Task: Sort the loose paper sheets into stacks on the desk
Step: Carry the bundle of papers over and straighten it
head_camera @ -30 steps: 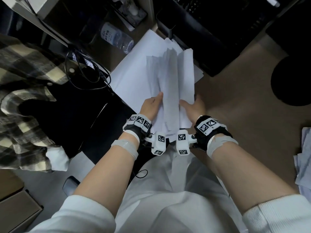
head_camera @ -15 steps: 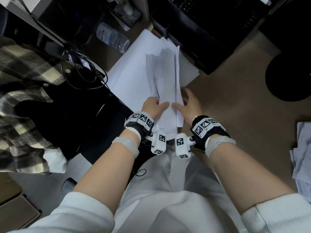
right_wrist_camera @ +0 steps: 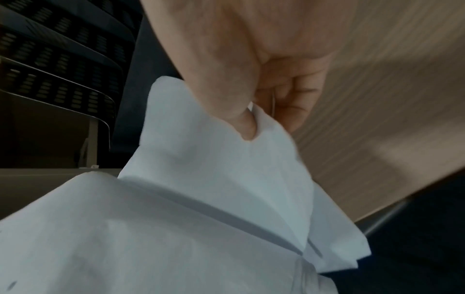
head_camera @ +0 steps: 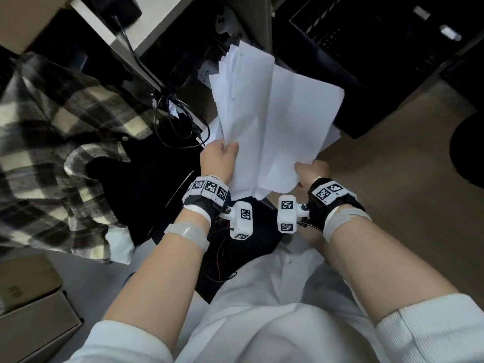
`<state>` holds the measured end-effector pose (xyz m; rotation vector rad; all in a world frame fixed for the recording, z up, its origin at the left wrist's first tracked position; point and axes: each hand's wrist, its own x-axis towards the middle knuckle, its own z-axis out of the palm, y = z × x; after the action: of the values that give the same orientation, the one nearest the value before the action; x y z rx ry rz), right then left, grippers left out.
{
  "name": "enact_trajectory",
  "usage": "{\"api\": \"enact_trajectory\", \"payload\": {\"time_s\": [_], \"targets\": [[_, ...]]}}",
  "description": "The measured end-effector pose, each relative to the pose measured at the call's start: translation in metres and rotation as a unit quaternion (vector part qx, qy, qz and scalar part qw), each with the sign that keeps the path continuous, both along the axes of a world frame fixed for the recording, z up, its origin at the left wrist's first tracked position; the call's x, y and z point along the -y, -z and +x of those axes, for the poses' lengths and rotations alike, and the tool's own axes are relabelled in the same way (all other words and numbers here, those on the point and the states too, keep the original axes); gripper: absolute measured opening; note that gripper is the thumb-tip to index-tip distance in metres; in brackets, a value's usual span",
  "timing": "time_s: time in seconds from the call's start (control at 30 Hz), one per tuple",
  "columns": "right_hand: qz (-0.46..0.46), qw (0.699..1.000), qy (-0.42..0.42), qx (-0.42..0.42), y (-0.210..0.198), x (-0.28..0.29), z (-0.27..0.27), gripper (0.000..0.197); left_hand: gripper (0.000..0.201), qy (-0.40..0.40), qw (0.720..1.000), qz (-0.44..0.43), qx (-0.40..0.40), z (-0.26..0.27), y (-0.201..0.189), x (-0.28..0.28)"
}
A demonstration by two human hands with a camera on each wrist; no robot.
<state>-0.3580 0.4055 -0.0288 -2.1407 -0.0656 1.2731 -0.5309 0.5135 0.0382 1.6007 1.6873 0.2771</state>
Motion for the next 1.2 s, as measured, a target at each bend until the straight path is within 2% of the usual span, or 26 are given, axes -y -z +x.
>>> {"api": "enact_trajectory", "payload": {"time_s": [0.07, 0.2, 0.23, 0.33, 0.4, 0.57, 0.67, 0.73, 0.8, 0.83, 0.87, 0.93, 1.0, 1.07, 1.13, 1.2], "targets": [[0.001, 1.000, 0.010, -0.024, 0.004, -0.010, -0.007, 0.010, 0.034, -0.011, 1.000, 0.009, 0.010, -0.006, -0.002, -0.007], [0.025, 0.994, 0.042, -0.100, 0.014, -0.030, -0.022, 0.040, 0.036, -0.003, 1.000, 0.012, 0.010, -0.013, 0.004, -0.013], [0.028, 0.992, 0.054, -0.114, 0.012, -0.034, -0.026, 0.038, 0.036, 0.004, 1.000, 0.009, 0.008, -0.015, 0.006, -0.013], [0.022, 0.991, 0.043, -0.126, 0.008, -0.040, -0.029, 0.007, 0.039, 0.024, 1.000, 0.002, 0.017, -0.017, 0.009, -0.013], [0.014, 0.993, 0.001, -0.120, 0.006, -0.039, -0.027, 0.004, 0.034, 0.031, 0.999, -0.004, 0.030, -0.016, 0.008, -0.013], [0.008, 0.992, -0.055, -0.111, 0.000, -0.037, -0.020, 0.017, 0.039, 0.012, 0.998, 0.012, 0.059, -0.016, 0.003, -0.014], [-0.026, 0.990, -0.066, -0.122, 0.002, -0.034, -0.020, 0.058, 0.042, 0.011, 0.997, 0.022, 0.080, -0.016, 0.001, -0.013], [-0.042, 0.994, -0.085, -0.063, -0.005, -0.030, -0.016, 0.069, 0.048, 0.006, 0.994, 0.007, 0.106, -0.011, -0.001, -0.012], [-0.018, 0.996, -0.075, 0.033, -0.014, -0.021, -0.004, 0.065, 0.052, 0.010, 0.991, -0.011, 0.131, 0.000, -0.005, -0.008], [0.016, 0.997, -0.051, 0.050, -0.021, -0.017, 0.002, 0.065, 0.053, 0.018, 0.989, -0.028, 0.145, 0.008, -0.007, -0.004], [0.067, 0.997, -0.018, 0.032, -0.025, -0.014, 0.008, 0.064, 0.053, 0.028, 0.985, -0.049, 0.160, 0.017, -0.010, 0.001], [0.134, 0.988, 0.029, -0.078, -0.042, -0.006, 0.017, 0.062, 0.039, 0.055, 0.977, -0.089, 0.187, 0.035, -0.015, 0.014], [0.171, 0.970, 0.045, -0.168, -0.056, 0.009, 0.027, 0.072, 0.025, 0.082, 0.965, -0.125, 0.214, 0.053, -0.019, 0.031], [0.191, 0.965, 0.038, -0.175, -0.065, 0.030, 0.036, 0.079, 0.027, 0.118, 0.956, -0.146, 0.226, 0.069, -0.020, 0.048], [0.214, 0.964, 0.036, -0.156, -0.067, 0.055, 0.046, 0.066, 0.028, 0.165, 0.946, -0.147, 0.238, 0.085, -0.018, 0.066], [0.234, 0.957, 0.063, -0.161, -0.065, 0.081, 0.056, 0.063, 0.036, 0.201, 0.940, -0.135, 0.239, 0.101, -0.013, 0.081]]}}
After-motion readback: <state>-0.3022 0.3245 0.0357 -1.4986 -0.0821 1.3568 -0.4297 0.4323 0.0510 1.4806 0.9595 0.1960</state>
